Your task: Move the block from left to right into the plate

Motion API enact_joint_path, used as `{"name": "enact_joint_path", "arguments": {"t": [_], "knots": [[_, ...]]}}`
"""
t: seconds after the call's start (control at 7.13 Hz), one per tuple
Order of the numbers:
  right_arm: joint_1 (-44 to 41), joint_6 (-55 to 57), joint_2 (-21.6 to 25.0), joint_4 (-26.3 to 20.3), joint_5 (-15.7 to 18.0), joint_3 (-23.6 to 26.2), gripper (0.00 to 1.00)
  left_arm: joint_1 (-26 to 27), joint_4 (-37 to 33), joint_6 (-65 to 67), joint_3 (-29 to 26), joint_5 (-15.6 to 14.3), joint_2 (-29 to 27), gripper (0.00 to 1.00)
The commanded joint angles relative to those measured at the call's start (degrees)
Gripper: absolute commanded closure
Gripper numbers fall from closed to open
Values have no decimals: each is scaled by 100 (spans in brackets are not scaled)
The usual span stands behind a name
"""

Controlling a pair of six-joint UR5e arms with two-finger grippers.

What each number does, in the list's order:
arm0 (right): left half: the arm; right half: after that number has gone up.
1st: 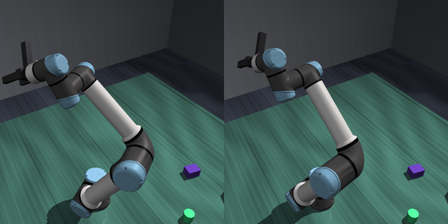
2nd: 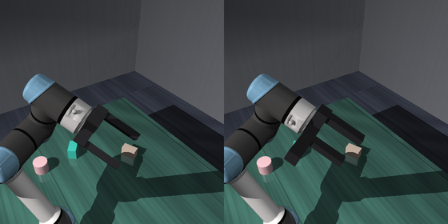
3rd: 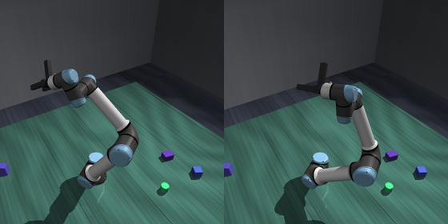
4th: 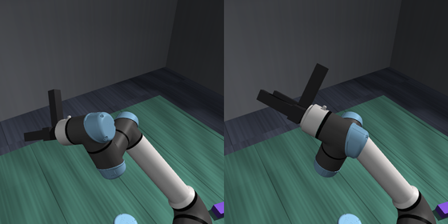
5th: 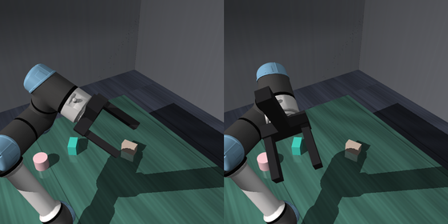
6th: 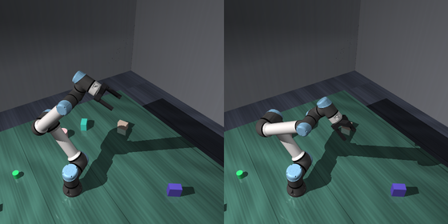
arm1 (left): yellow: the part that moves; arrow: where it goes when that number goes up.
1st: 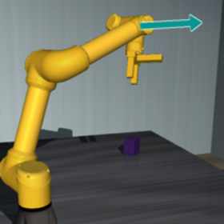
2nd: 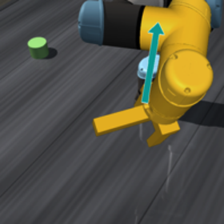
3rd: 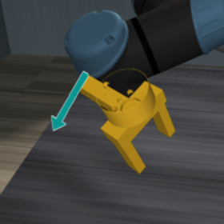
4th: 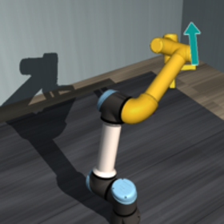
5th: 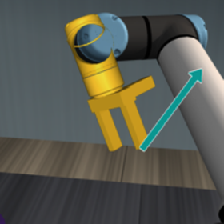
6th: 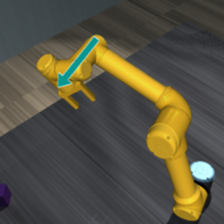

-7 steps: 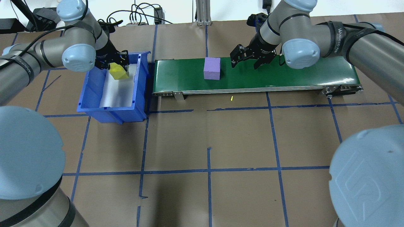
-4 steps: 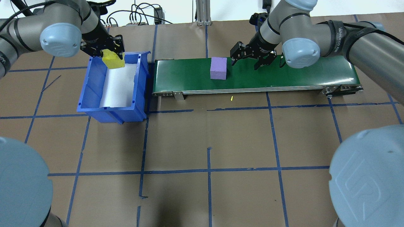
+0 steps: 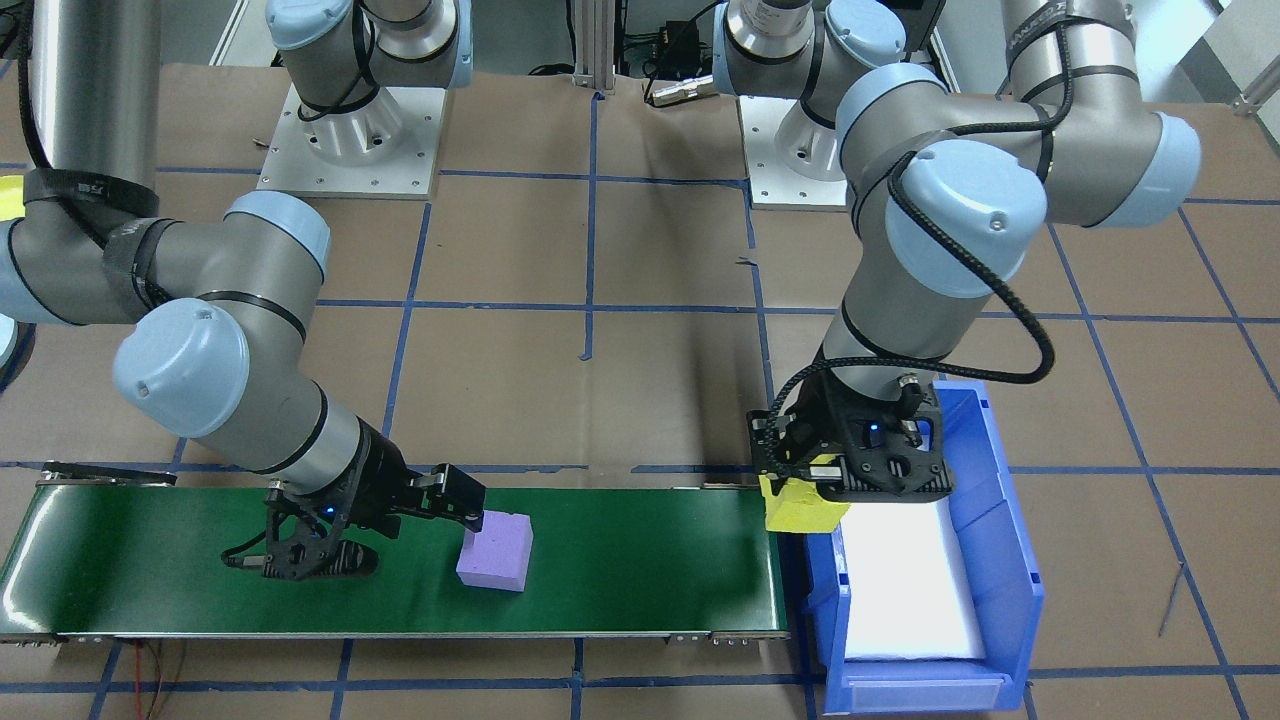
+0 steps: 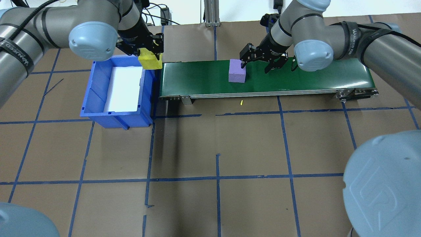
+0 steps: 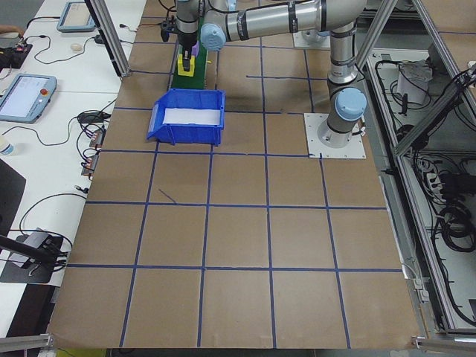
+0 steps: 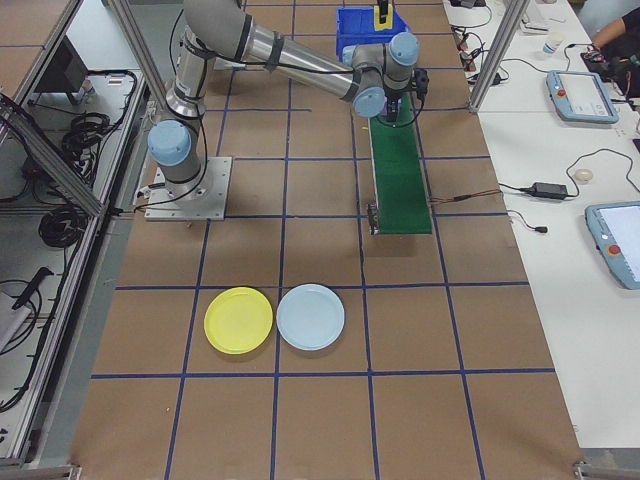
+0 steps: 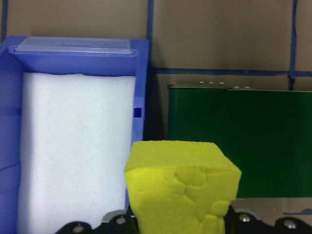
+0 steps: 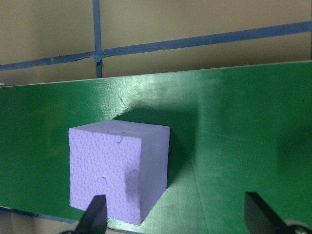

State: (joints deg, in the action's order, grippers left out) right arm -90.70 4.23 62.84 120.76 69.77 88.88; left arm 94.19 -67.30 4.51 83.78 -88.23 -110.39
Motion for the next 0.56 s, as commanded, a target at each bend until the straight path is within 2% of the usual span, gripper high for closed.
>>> {"name": "enact_joint_path", "arguments": {"t": [0.0, 0.42], "knots": [[0, -9, 0, 0, 2, 6, 1, 195, 401, 41, -2, 8, -341, 58], [0, -9, -9, 0, 2, 6, 1, 345, 569, 33, -11, 8, -510, 58]]}}
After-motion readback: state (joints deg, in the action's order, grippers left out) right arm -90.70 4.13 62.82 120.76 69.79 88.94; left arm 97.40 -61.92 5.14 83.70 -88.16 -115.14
